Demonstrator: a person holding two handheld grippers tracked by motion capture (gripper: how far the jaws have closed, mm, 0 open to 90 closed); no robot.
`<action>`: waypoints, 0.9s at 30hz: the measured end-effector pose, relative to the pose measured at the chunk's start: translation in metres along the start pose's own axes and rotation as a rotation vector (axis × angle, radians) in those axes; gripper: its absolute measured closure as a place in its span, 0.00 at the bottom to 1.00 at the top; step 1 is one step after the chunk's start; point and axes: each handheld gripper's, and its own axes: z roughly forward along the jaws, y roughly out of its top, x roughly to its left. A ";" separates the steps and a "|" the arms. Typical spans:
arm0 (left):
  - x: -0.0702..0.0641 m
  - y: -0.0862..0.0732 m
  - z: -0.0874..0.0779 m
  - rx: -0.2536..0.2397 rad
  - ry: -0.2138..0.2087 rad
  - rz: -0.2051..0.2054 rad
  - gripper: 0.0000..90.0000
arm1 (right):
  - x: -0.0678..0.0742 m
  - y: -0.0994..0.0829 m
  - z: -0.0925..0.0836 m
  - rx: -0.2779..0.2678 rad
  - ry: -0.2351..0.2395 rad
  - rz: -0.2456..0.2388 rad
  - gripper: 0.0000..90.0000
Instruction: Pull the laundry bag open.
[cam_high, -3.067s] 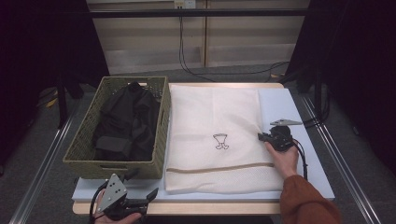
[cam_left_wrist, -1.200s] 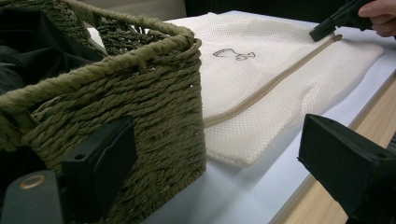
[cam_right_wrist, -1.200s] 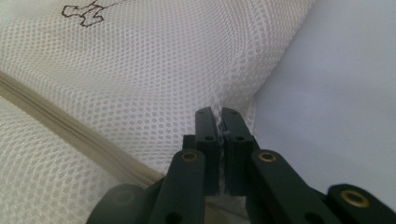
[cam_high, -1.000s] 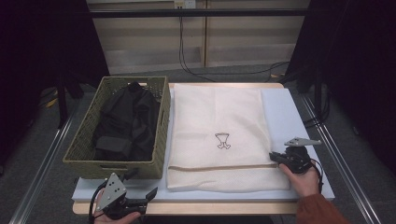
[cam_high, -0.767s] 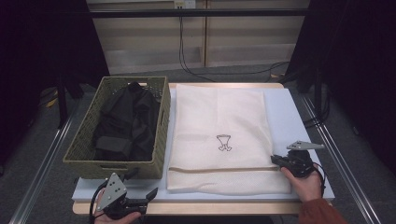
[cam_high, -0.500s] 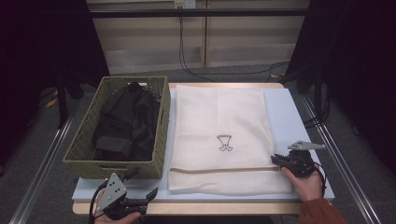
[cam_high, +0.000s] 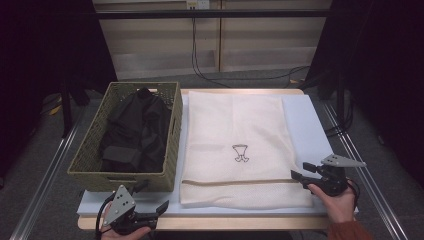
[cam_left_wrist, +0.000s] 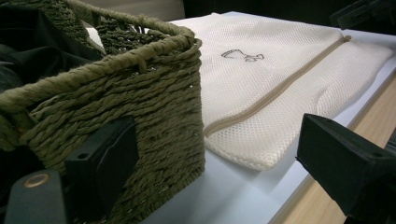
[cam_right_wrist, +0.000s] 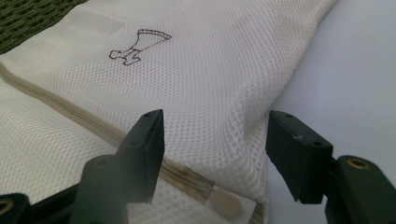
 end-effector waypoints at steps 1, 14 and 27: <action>0.000 0.000 0.000 0.000 -0.002 0.000 0.14 | 0.000 0.000 -0.002 -0.001 -0.003 0.003 0.42; -0.007 0.003 0.004 -0.001 -0.017 0.005 0.17 | 0.000 -0.023 -0.035 -0.006 0.007 0.040 0.46; -0.014 0.006 0.010 0.004 -0.043 0.010 0.19 | 0.000 -0.030 -0.029 0.087 -0.015 0.026 0.66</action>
